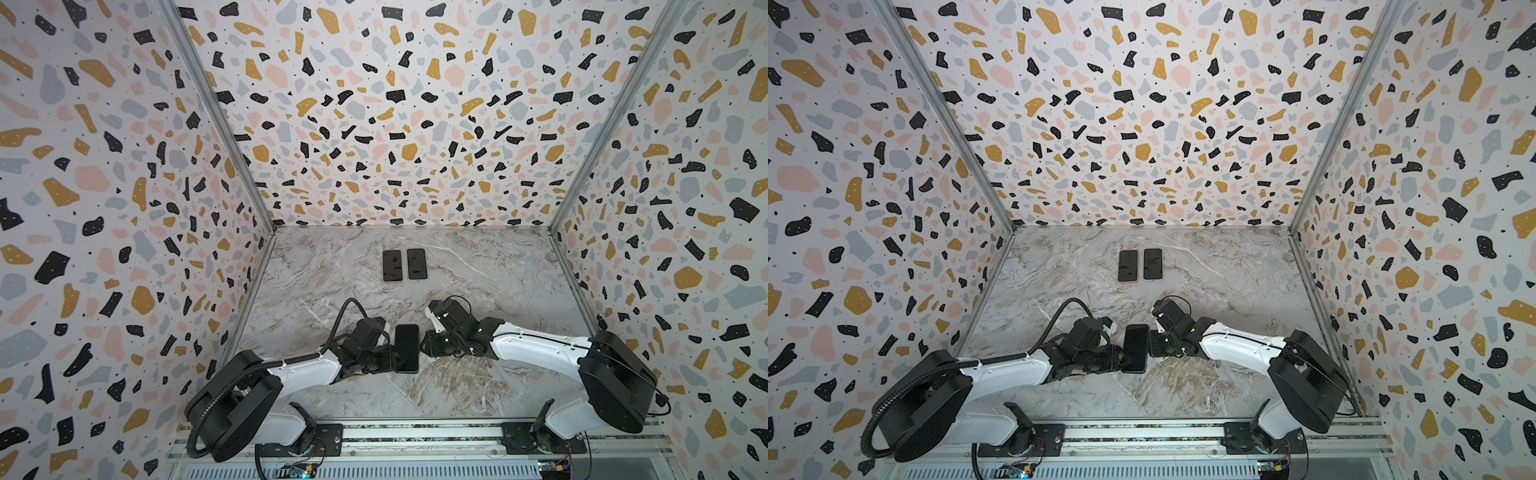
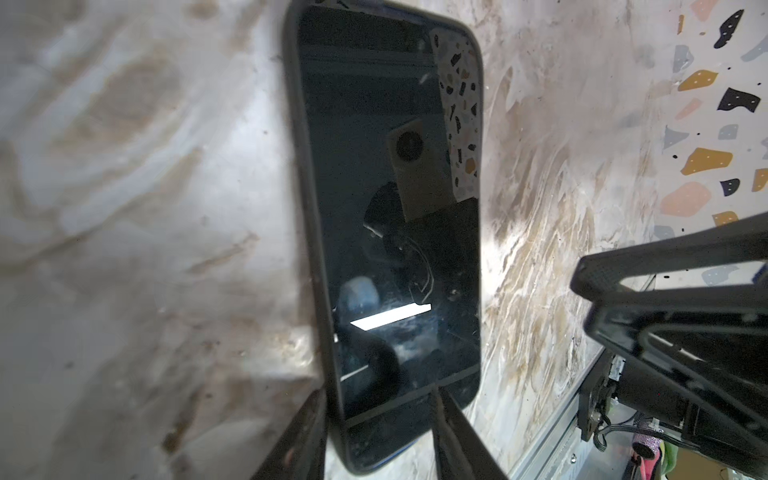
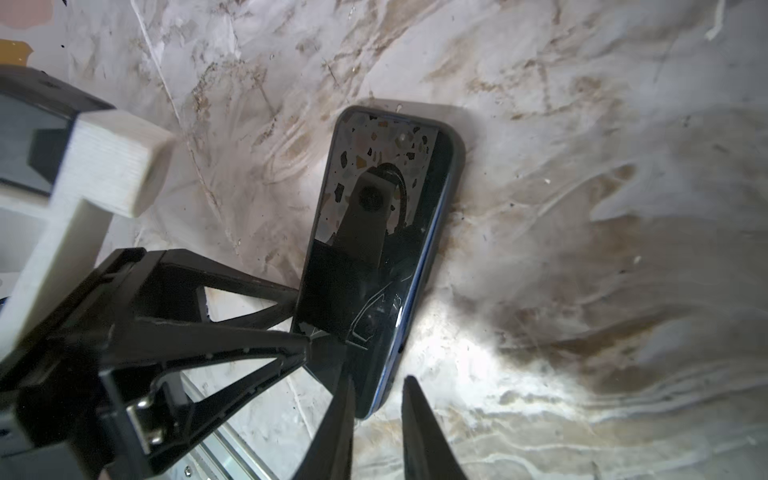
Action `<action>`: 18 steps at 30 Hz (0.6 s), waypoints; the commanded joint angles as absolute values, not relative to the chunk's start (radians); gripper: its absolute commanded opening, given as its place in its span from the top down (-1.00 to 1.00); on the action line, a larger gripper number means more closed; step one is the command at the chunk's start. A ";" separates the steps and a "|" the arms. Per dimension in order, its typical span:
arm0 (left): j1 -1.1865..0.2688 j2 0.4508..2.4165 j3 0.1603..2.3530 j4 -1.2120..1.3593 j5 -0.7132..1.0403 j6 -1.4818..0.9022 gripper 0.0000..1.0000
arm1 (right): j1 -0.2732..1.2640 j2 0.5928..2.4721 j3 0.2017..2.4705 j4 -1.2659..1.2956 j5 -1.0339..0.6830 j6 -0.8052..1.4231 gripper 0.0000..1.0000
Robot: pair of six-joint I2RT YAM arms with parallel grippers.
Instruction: Put the phone into the phone case
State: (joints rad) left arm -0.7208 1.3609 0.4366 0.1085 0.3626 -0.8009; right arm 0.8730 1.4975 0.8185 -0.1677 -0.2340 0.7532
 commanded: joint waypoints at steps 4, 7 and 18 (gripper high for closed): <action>-0.781 1.423 0.443 0.171 0.369 -0.843 0.16 | 0.871 1.475 0.792 -0.192 -0.230 0.746 0.54; -0.791 1.434 0.450 0.202 0.370 -0.859 0.17 | 0.871 1.470 0.779 -0.195 -0.228 0.745 0.54; -0.796 1.405 0.425 0.204 0.348 -0.878 0.18 | 0.874 1.505 0.772 -0.197 -0.210 0.733 0.62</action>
